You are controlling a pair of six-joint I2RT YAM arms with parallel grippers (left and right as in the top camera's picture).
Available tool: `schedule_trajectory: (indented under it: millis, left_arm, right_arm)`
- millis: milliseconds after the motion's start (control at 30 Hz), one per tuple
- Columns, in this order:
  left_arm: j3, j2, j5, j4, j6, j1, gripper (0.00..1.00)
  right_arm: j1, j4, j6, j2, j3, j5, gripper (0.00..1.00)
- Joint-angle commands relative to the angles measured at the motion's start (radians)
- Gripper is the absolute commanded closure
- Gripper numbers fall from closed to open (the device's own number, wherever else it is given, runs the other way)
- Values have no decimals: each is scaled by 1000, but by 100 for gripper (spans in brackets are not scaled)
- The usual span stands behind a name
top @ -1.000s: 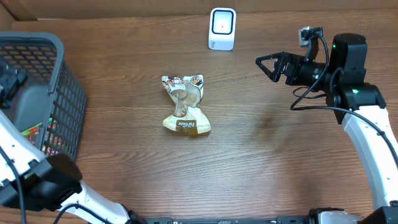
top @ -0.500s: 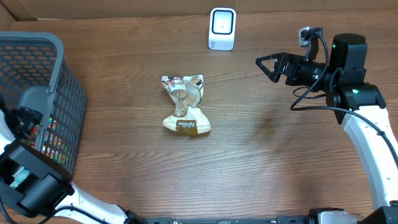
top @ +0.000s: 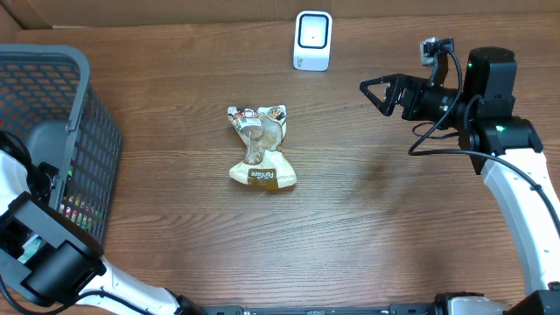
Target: Scan the item barcode
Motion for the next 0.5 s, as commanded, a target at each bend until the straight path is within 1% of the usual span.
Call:
schedule_trajectory:
  millis: [0,67,200,333,467]
  left_arm:
    - [15,9,2,-34,15,-1,96]
    - [82,8,14,-88,15,-2,96]
    - [289,8,91,-227,14,-2,96]
    - [553,8,181,-378,-14,-3,96]
    - [828,5,294,-519,-15,-14,96]
  right_arm:
    - [2,10,-7,-13,23,5,0]
    - [2,10,-7,-13,23,6,0]
    - [2,10,-7,-13,23,6,0]
    - [2,10,-7,-13,23,6,0]
    - [2,10,-6,-13,23,6,0]
